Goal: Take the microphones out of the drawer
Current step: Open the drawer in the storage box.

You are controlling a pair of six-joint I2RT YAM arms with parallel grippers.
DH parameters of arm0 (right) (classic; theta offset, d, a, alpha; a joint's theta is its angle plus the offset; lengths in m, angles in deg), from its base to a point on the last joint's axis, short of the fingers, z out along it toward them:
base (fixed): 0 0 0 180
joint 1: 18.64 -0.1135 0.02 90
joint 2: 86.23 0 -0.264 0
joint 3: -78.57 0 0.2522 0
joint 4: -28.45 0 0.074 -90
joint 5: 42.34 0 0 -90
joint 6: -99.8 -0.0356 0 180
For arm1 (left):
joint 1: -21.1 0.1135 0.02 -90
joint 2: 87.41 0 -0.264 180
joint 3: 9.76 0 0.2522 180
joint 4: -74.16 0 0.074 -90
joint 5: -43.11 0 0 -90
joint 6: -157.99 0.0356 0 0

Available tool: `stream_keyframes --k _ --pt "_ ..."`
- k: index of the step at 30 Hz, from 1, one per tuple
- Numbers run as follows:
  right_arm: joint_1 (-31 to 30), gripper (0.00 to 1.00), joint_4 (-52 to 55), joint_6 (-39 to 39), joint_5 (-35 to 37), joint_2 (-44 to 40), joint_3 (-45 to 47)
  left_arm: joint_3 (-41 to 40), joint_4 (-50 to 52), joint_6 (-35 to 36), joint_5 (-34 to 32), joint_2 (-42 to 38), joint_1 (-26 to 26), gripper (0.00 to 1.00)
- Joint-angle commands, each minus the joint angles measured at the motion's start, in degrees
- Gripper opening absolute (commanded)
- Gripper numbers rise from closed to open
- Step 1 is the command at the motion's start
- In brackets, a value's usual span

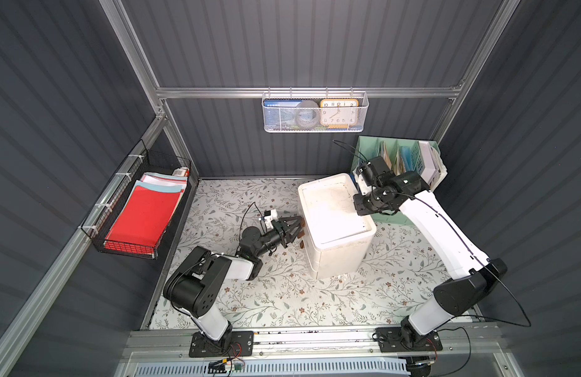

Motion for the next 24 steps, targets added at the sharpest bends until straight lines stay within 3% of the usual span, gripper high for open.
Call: stream_keyframes --k 1,6,9,17,24 --pt "-0.1 0.0 1.52 -0.12 0.98 -1.4 0.96 0.8 -4.39 -0.8 0.39 0.79 -0.42 0.3" --pt "-0.06 0.0 1.31 -0.31 1.51 -1.01 1.1 0.79 -3.88 -0.04 0.7 0.04 -0.42 0.2" --pt "-0.03 0.0 1.49 -0.51 2.31 -0.76 0.94 0.93 -3.05 0.65 1.09 -0.23 -0.42 0.0" --pt "-0.02 0.0 3.62 -1.64 9.9 -0.12 -1.04 -0.07 -2.38 1.31 2.4 -0.57 0.28 0.0" --pt "0.77 0.0 5.98 -1.27 14.85 -0.01 -4.16 -2.09 2.3 4.48 4.0 -3.98 4.96 0.0"
